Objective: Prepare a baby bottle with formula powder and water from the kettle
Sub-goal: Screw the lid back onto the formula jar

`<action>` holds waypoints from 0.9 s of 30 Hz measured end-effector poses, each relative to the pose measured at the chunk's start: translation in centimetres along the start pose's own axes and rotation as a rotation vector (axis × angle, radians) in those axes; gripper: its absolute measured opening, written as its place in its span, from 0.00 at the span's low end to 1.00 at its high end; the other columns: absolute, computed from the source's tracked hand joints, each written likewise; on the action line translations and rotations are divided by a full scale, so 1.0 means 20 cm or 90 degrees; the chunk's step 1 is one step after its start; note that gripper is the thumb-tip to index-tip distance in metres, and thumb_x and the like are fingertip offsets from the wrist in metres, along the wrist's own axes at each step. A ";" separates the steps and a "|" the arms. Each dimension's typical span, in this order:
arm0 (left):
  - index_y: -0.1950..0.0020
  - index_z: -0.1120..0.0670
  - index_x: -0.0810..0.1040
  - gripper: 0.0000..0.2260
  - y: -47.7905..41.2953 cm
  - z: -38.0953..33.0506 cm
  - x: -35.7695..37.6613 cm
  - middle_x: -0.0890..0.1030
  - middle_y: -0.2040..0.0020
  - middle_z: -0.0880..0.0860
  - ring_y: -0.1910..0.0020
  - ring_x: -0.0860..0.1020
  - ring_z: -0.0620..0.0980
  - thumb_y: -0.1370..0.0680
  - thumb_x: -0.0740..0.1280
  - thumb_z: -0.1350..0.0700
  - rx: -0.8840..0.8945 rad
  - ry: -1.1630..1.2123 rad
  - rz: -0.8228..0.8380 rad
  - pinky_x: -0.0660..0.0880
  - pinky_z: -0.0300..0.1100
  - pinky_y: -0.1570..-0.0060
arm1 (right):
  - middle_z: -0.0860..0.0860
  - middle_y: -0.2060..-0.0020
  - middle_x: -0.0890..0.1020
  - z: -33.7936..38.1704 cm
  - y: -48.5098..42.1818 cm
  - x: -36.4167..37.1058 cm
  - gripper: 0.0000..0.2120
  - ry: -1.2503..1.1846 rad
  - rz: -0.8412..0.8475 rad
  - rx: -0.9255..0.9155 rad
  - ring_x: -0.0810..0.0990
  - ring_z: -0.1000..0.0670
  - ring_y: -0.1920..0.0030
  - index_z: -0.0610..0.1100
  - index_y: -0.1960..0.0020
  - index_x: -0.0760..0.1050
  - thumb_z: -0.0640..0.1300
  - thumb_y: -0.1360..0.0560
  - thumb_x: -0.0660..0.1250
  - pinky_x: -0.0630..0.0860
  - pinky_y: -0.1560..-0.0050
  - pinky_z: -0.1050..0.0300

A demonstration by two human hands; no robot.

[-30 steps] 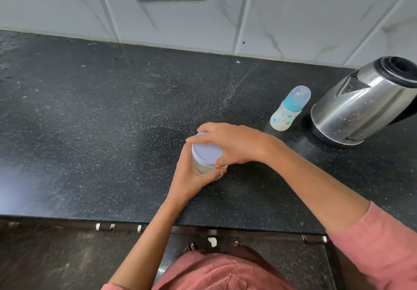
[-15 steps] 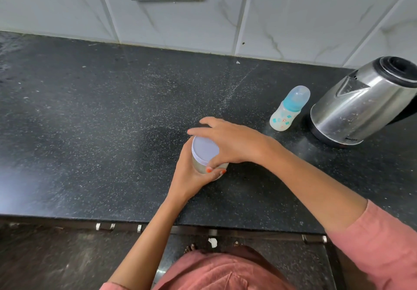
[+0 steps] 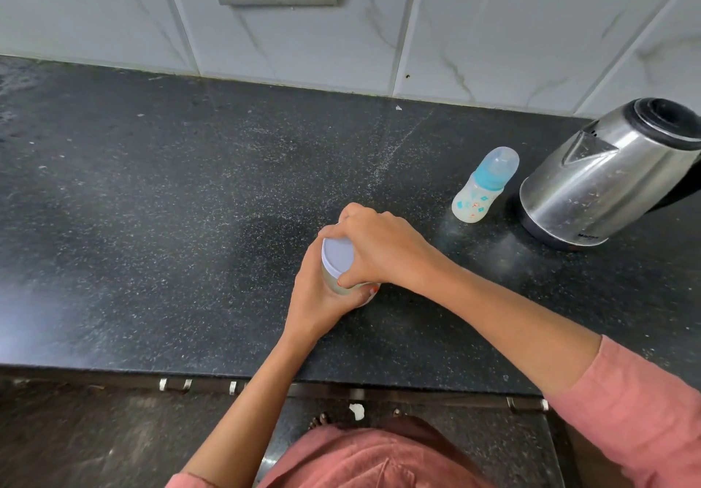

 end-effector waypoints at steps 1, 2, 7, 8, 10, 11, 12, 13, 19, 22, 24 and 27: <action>0.42 0.36 0.67 0.31 0.00 0.00 0.00 0.77 0.44 0.40 0.44 0.74 0.35 0.43 0.73 0.45 0.005 0.007 -0.006 0.69 0.26 0.51 | 0.49 0.42 0.71 0.00 0.00 0.00 0.30 -0.005 -0.005 0.003 0.78 0.43 0.49 0.55 0.33 0.67 0.46 0.34 0.70 0.66 0.59 0.56; 0.41 0.37 0.68 0.32 0.01 0.00 0.00 0.77 0.44 0.41 0.44 0.74 0.36 0.43 0.73 0.45 0.010 0.014 -0.013 0.70 0.28 0.50 | 0.49 0.42 0.72 0.00 0.00 0.00 0.30 -0.013 -0.010 0.005 0.78 0.44 0.49 0.55 0.34 0.68 0.46 0.34 0.70 0.66 0.59 0.57; 0.40 0.41 0.71 0.32 0.02 0.00 0.01 0.79 0.46 0.41 0.46 0.76 0.37 0.44 0.74 0.46 0.015 0.040 -0.034 0.71 0.31 0.49 | 0.50 0.46 0.76 0.01 -0.01 0.01 0.26 -0.033 -0.033 0.017 0.77 0.45 0.50 0.53 0.37 0.71 0.45 0.35 0.71 0.66 0.62 0.56; 0.41 0.41 0.71 0.32 0.02 0.00 0.01 0.79 0.47 0.40 0.47 0.76 0.36 0.44 0.74 0.46 0.019 0.045 -0.036 0.71 0.28 0.51 | 0.50 0.46 0.76 0.01 -0.01 0.01 0.26 -0.031 -0.037 0.016 0.77 0.45 0.50 0.53 0.38 0.71 0.45 0.35 0.71 0.66 0.62 0.56; 0.40 0.42 0.70 0.33 0.02 0.00 0.01 0.79 0.46 0.40 0.46 0.76 0.35 0.43 0.74 0.47 0.020 0.055 -0.031 0.70 0.26 0.52 | 0.50 0.44 0.76 0.00 -0.02 0.02 0.27 -0.023 -0.038 0.005 0.77 0.44 0.48 0.53 0.36 0.70 0.47 0.34 0.71 0.66 0.61 0.56; 0.39 0.43 0.70 0.34 0.01 0.00 0.01 0.78 0.45 0.41 0.45 0.75 0.35 0.43 0.75 0.47 0.020 0.062 -0.024 0.70 0.26 0.52 | 0.49 0.43 0.74 0.00 -0.02 0.03 0.28 -0.025 -0.036 -0.002 0.76 0.44 0.46 0.53 0.35 0.69 0.47 0.34 0.71 0.67 0.59 0.55; 0.38 0.43 0.69 0.35 0.01 0.01 0.01 0.77 0.44 0.41 0.44 0.75 0.35 0.43 0.75 0.47 0.019 0.066 -0.013 0.69 0.25 0.51 | 0.49 0.41 0.73 -0.01 -0.02 0.04 0.29 -0.039 -0.030 -0.007 0.76 0.43 0.45 0.53 0.34 0.68 0.48 0.34 0.72 0.69 0.57 0.55; 0.37 0.42 0.68 0.35 0.01 0.02 0.00 0.76 0.42 0.42 0.43 0.74 0.34 0.43 0.76 0.47 0.019 0.069 -0.001 0.69 0.25 0.50 | 0.50 0.39 0.71 -0.03 -0.02 0.05 0.31 -0.065 -0.022 -0.012 0.75 0.44 0.43 0.53 0.33 0.67 0.49 0.34 0.72 0.71 0.52 0.53; 0.36 0.40 0.64 0.40 -0.02 0.07 -0.04 0.71 0.36 0.46 0.37 0.70 0.38 0.45 0.77 0.46 0.013 0.060 0.083 0.68 0.31 0.42 | 0.52 0.30 0.64 -0.22 0.07 0.11 0.39 -0.399 -0.005 -0.028 0.64 0.54 0.31 0.50 0.28 0.61 0.43 0.35 0.76 0.60 0.33 0.65; 0.33 0.41 0.61 0.43 -0.04 0.12 -0.09 0.68 0.32 0.44 0.33 0.67 0.41 0.44 0.78 0.47 0.026 0.042 0.145 0.65 0.38 0.34 | 0.52 0.30 0.65 -0.32 0.11 0.22 0.43 -0.601 -0.012 0.021 0.66 0.54 0.31 0.50 0.28 0.59 0.37 0.36 0.76 0.64 0.29 0.53; 0.31 0.44 0.59 0.47 -0.04 0.15 -0.12 0.66 0.30 0.45 0.31 0.65 0.42 0.44 0.79 0.44 0.019 0.049 0.181 0.63 0.39 0.32 | 0.52 0.30 0.65 -0.33 0.12 0.33 0.44 -0.636 -0.014 0.040 0.65 0.54 0.30 0.50 0.28 0.58 0.35 0.37 0.76 0.63 0.29 0.52; 0.32 0.43 0.61 0.44 -0.04 0.15 -0.14 0.67 0.31 0.44 0.32 0.66 0.39 0.43 0.78 0.40 0.001 0.051 0.207 0.63 0.34 0.34 | 0.59 0.35 0.67 -0.29 0.11 0.46 0.47 -0.694 -0.058 0.037 0.64 0.57 0.31 0.59 0.33 0.56 0.32 0.40 0.77 0.63 0.30 0.60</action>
Point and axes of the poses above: each hand's wrist, its own y-axis away from the middle knuckle, its own x-axis out of the palm, z = x × y, the point moved 2 cm from there along -y, towards the middle knuckle
